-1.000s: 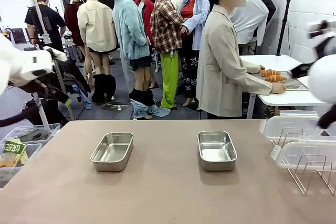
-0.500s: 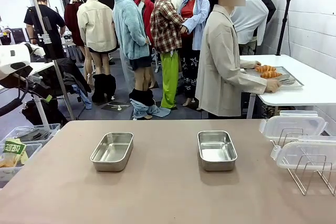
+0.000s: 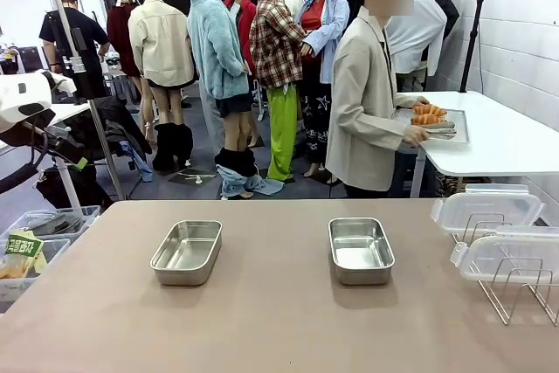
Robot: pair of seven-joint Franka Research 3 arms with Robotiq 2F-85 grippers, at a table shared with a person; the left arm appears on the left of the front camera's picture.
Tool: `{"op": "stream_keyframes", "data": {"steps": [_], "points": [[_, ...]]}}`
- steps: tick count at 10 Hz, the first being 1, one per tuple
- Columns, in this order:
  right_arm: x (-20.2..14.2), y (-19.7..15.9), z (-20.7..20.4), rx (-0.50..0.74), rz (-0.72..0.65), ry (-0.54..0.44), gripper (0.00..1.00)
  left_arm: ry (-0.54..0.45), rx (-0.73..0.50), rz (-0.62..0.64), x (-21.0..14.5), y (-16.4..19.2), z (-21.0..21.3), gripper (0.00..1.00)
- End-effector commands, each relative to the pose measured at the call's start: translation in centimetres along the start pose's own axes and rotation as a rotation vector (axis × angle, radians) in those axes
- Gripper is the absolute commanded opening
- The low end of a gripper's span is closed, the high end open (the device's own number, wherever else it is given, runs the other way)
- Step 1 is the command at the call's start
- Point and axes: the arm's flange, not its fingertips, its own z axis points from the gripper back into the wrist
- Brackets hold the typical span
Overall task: Place the bread in airtight containers.
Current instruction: Lift both Airtight Container.
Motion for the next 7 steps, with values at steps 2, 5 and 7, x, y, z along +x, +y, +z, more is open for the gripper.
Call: {"op": "stream_keyframes", "data": {"steps": [2,5,7], "points": [[-0.57,0.28,-0.14,-0.012,0.0,0.007,1.0,0.003,0.011,-0.009,-0.07,0.18,0.09,1.0],[-0.57,0.28,-0.14,-0.012,0.0,0.007,1.0,0.003,0.011,-0.009,-0.07,0.18,0.09,1.0],[-0.57,0.28,-0.14,-0.012,0.0,0.007,1.0,0.003,0.011,-0.009,-0.07,0.18,0.09,1.0]]}}
